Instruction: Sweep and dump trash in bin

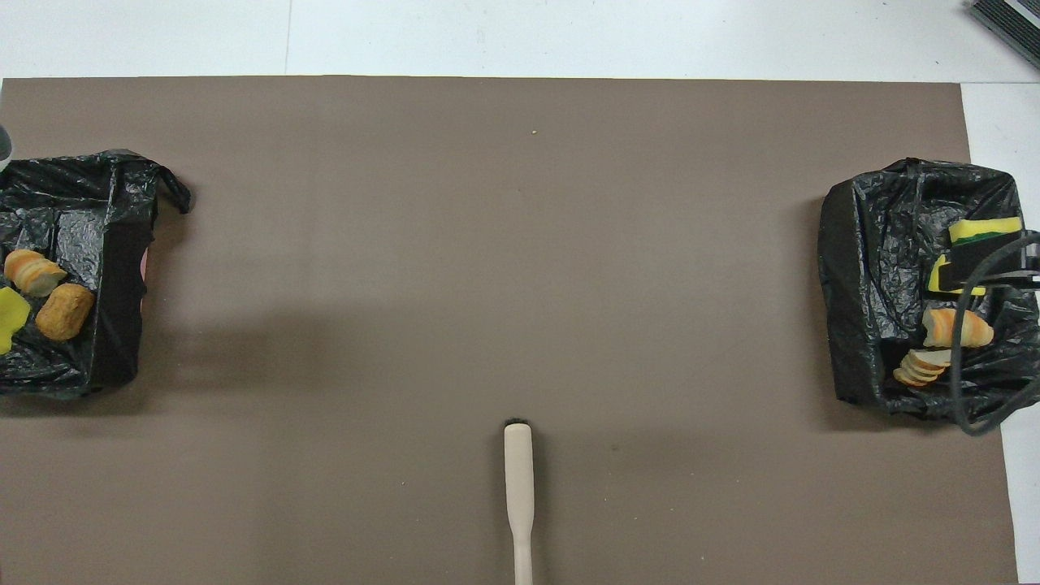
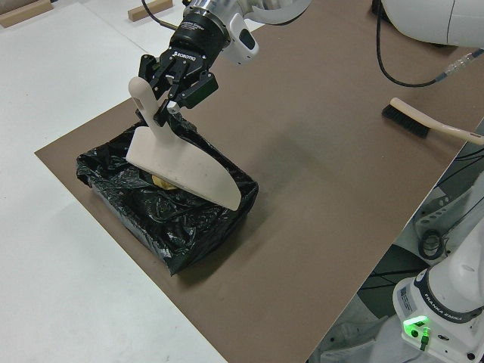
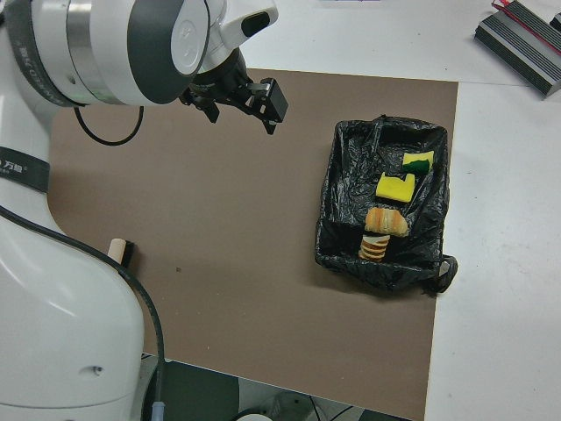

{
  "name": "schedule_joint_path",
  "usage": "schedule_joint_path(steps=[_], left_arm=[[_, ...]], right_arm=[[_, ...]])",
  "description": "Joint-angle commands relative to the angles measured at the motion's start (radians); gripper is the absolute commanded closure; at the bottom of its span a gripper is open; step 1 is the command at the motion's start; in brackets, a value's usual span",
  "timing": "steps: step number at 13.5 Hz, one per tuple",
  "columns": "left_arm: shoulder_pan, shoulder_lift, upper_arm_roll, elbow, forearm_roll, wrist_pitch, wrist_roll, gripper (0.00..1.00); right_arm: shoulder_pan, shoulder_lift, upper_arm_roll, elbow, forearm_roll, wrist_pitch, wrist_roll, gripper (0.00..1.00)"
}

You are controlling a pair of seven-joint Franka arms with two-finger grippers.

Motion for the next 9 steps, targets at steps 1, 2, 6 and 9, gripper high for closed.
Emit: schedule_joint_path(steps=[1, 2, 6, 9], left_arm=[[-0.032, 0.054, 0.003, 0.123, 0.033, -0.042, 0.038, 1.00], [-0.034, 0.057, -0.001, 0.127, 0.042, -0.050, 0.035, 1.00], [-0.034, 0.074, -0.007, 0.222, -0.049, -0.071, 0.019, 1.00], [-0.034, 0.068, -0.001, 0.287, -0.224, -0.088, 0.007, 1.00]], right_arm=[[-0.014, -0.007, 0.001, -0.002, 0.017, -0.015, -0.029, 0.00], [-0.014, -0.007, 0.000, 0.000, 0.017, -0.015, -0.029, 0.00], [-0.014, -0.007, 0.000, -0.002, 0.017, -0.015, -0.029, 0.00], [-0.012, -0.007, 0.000, 0.000, 0.017, -0.015, -0.029, 0.00]])
